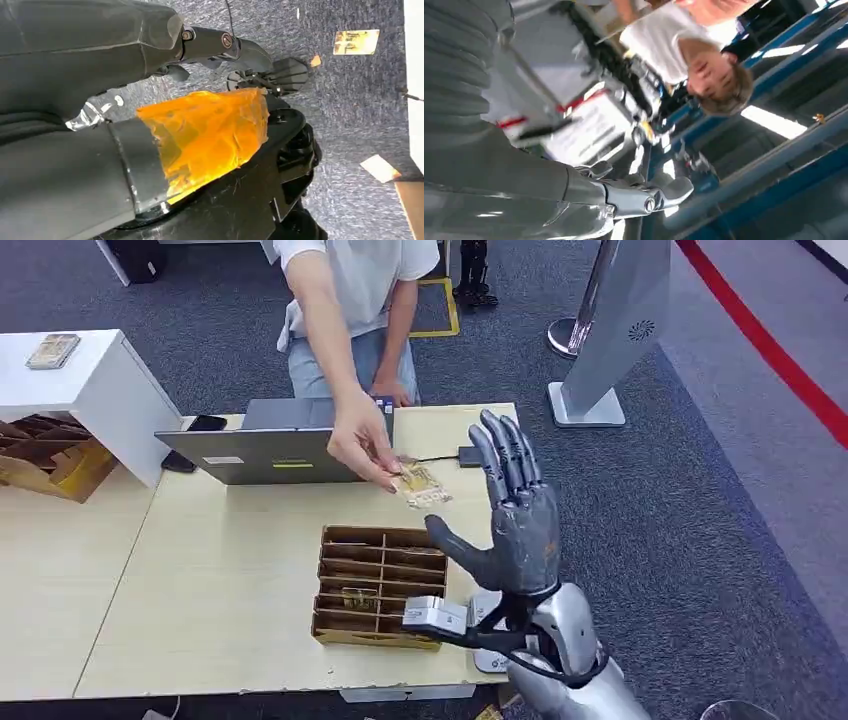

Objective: Pass the card to the sensor for recognition and then transmit it.

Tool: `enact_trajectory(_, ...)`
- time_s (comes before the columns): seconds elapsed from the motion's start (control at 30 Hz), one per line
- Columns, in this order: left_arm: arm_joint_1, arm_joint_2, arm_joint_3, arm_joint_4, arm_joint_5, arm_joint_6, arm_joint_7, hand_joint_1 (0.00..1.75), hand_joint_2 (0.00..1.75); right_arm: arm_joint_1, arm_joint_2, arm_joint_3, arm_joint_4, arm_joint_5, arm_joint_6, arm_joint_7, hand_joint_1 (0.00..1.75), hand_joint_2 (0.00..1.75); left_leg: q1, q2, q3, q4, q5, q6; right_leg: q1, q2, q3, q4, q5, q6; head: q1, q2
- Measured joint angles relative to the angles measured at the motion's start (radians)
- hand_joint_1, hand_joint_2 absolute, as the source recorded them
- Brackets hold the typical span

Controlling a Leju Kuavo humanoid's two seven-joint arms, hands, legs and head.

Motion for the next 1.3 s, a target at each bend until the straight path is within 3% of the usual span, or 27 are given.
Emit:
enact_trajectory(0.23,-0.011,-0.002,-0.016,0.000,-0.006,-0.006,0.010,0.00,0.00,-0.041,0.006,-0.006,0.047,0.211,-0.019,0.084,0.00,1.75,0.000,0.000,0.000,0.000,0.000,0.000,0.000,0.000,0.000,0.000,0.000,0.000,0.000,0.000)
enact_trajectory(0.5,-0.013,-0.007,-0.017,0.000,-0.006,-0.006,0.011,0.00,0.00,-0.059,0.006,-0.009,0.080,0.260,-0.019,0.112,0.00,1.75,0.000,0.000,0.000,0.000,0.000,0.000,0.000,0.000,0.000,0.000,0.000,0.000,0.000,0.000)
enact_trajectory(0.53,-0.013,-0.007,-0.017,0.000,-0.006,-0.006,0.011,0.00,0.00,-0.061,0.006,-0.009,0.085,0.260,-0.019,0.114,1.15,1.75,0.000,0.000,0.000,0.000,0.000,0.000,0.000,0.000,0.000,0.000,0.000,0.000,0.000,0.000)
enact_trajectory(0.57,-0.014,-0.008,-0.017,0.000,-0.005,-0.006,0.012,0.00,0.00,-0.063,0.006,-0.009,0.089,0.260,-0.019,0.118,1.75,1.75,0.000,0.000,0.000,0.000,0.000,0.000,0.000,0.000,0.000,0.000,0.000,0.000,0.000,0.000)
enact_trajectory(1.03,-0.021,-0.009,-0.025,0.000,-0.008,-0.006,0.013,0.00,0.00,-0.068,0.006,-0.007,0.116,0.218,-0.019,0.118,1.75,1.75,0.000,0.000,0.000,0.000,0.000,0.000,0.000,0.000,0.000,0.000,0.000,0.000,0.000,0.000)
enact_trajectory(1.3,-0.021,-0.009,-0.027,0.000,-0.007,-0.006,0.013,0.00,0.00,-0.066,0.006,-0.006,0.103,0.141,-0.020,0.088,1.75,1.75,0.000,0.000,0.000,0.000,0.000,0.000,0.000,0.000,0.000,0.000,0.000,0.000,0.000,0.000)
